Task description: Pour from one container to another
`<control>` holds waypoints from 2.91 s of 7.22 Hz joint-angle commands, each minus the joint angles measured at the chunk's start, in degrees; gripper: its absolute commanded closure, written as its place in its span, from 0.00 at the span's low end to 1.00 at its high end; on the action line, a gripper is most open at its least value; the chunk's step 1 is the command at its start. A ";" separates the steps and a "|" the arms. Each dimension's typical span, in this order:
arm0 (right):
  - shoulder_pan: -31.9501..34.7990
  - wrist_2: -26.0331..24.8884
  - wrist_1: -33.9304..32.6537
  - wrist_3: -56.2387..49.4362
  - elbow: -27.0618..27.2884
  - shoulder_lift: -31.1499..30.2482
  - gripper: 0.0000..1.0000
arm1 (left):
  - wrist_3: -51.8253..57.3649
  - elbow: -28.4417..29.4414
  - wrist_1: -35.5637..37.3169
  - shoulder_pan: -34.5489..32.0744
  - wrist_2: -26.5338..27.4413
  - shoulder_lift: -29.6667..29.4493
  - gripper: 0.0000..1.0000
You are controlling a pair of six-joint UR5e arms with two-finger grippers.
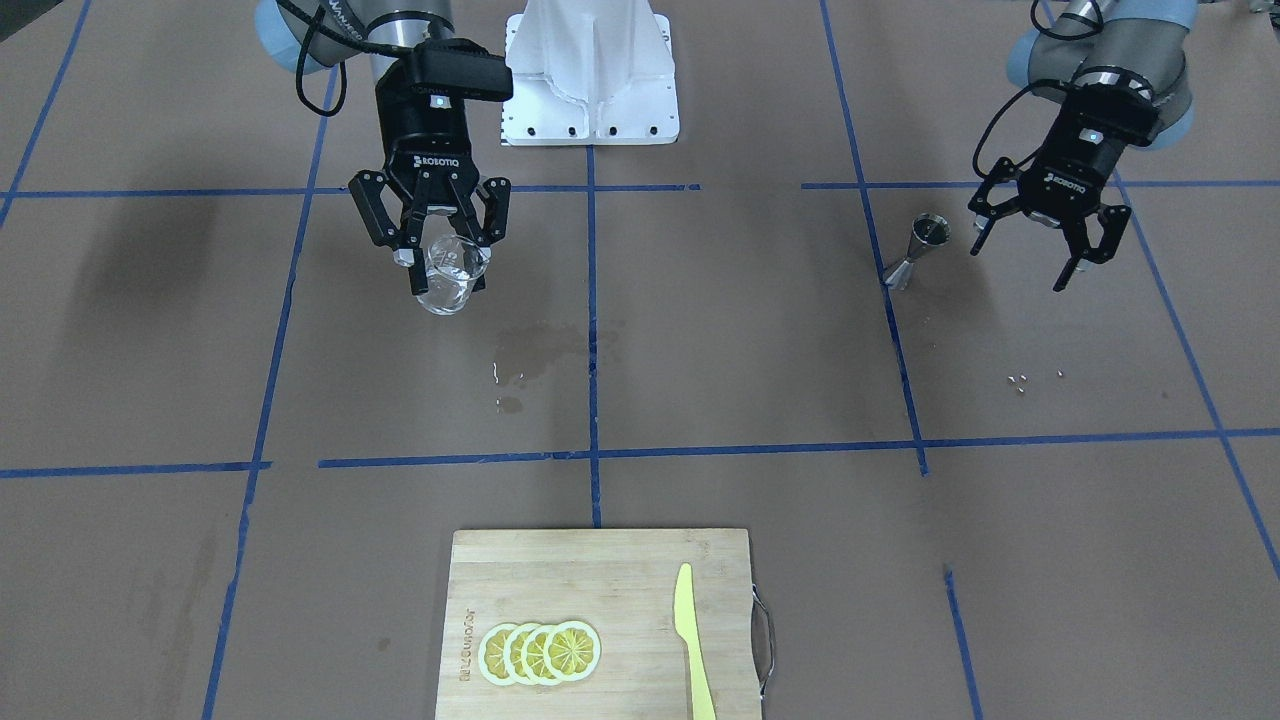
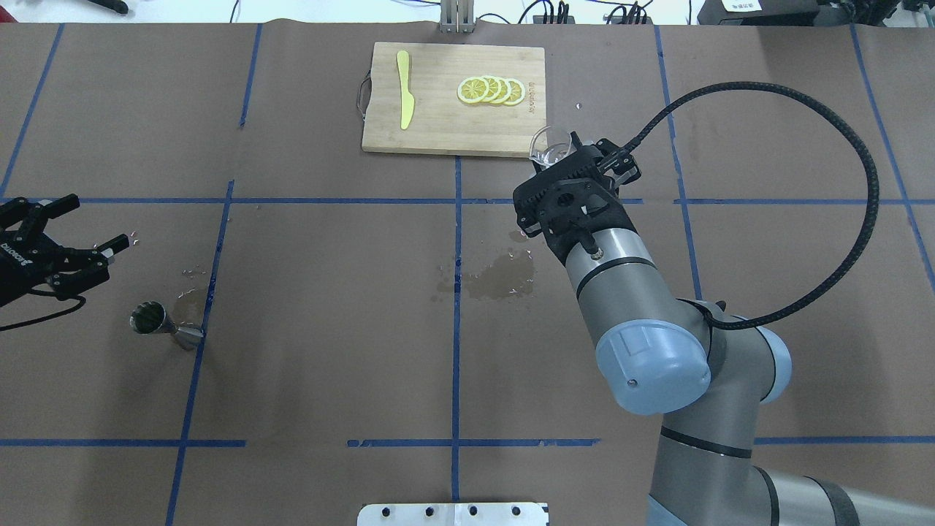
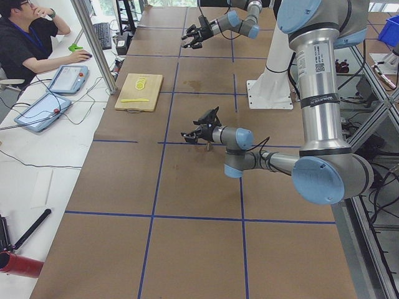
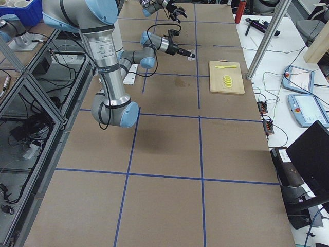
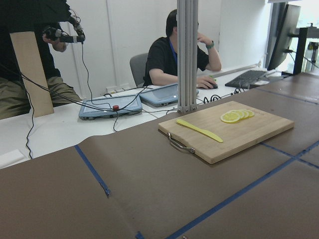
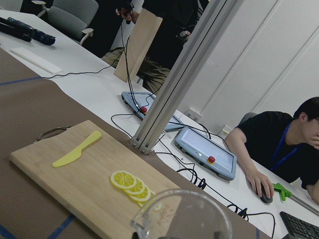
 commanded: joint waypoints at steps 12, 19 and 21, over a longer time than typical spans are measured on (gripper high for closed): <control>0.00 -0.09 0.00 0.09 0.20 -0.04 1.00 | 30.86 4.82 93.84 -49.92 -56.00 -5.60 0.00; -0.78 -0.26 9.31 8.92 0.90 -11.34 1.00 | 31.30 3.94 94.25 -49.92 -55.82 -7.19 0.00; -2.63 -0.53 10.02 16.99 0.99 -14.70 1.00 | 31.30 3.50 94.16 -49.92 -55.83 -7.19 0.00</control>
